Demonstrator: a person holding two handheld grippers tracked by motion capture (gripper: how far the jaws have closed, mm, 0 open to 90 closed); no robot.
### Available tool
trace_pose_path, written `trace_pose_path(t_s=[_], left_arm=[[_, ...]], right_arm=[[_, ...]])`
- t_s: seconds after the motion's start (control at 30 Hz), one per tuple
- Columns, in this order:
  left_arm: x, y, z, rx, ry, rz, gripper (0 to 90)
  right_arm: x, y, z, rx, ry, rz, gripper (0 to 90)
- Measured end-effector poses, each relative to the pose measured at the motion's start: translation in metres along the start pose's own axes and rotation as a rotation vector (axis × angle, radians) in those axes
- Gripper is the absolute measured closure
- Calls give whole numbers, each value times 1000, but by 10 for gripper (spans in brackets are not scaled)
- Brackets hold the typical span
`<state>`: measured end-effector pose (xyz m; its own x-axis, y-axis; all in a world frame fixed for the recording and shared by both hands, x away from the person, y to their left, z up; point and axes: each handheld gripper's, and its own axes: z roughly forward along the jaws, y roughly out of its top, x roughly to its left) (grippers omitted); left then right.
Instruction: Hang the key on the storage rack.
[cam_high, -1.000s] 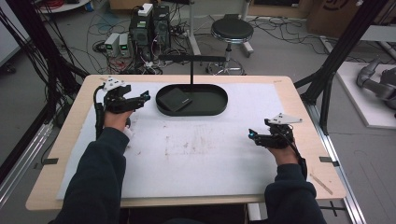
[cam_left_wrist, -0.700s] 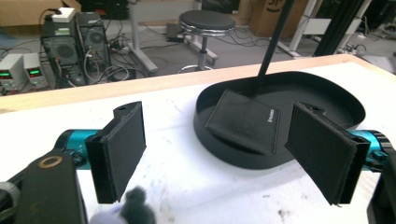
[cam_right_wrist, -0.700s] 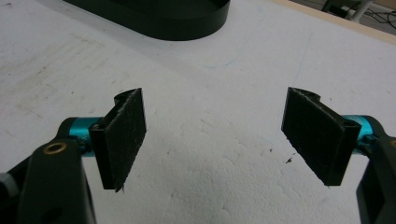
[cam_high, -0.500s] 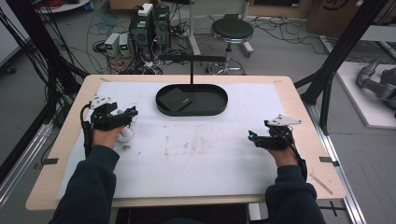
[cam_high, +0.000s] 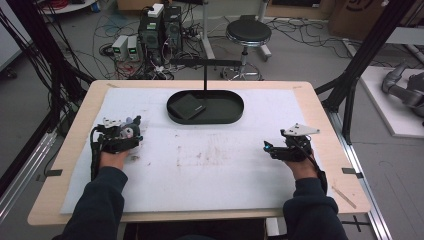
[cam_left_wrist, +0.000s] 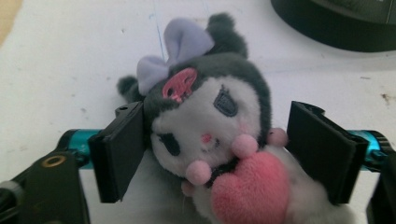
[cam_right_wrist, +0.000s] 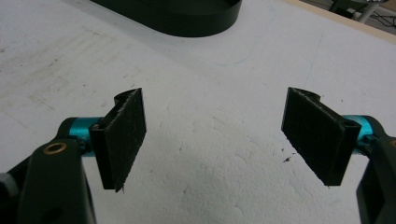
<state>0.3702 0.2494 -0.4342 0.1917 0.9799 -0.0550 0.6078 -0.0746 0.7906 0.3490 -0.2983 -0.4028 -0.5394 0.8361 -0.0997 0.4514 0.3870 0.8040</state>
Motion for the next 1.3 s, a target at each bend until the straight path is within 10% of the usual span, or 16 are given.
trace_pose_path(t_s=[0.37,0.57,0.73,0.9,1.3], left_arm=[[0,1,-6,41,-180,99,401],[-9,3,-11,-1,-93,65,226],[-13,-3,2,110,-102,39,324],[-13,4,-6,23,-121,45,392],[-14,77,-36,-146,-345,39,395]], right_arm=[[-1,0,-1,-11,4,4,223],[0,0,0,-6,5,-3,223],[-1,0,0,-4,5,0,223],[-2,0,-1,-10,2,8,224],[-4,0,-2,-17,1,13,224]])
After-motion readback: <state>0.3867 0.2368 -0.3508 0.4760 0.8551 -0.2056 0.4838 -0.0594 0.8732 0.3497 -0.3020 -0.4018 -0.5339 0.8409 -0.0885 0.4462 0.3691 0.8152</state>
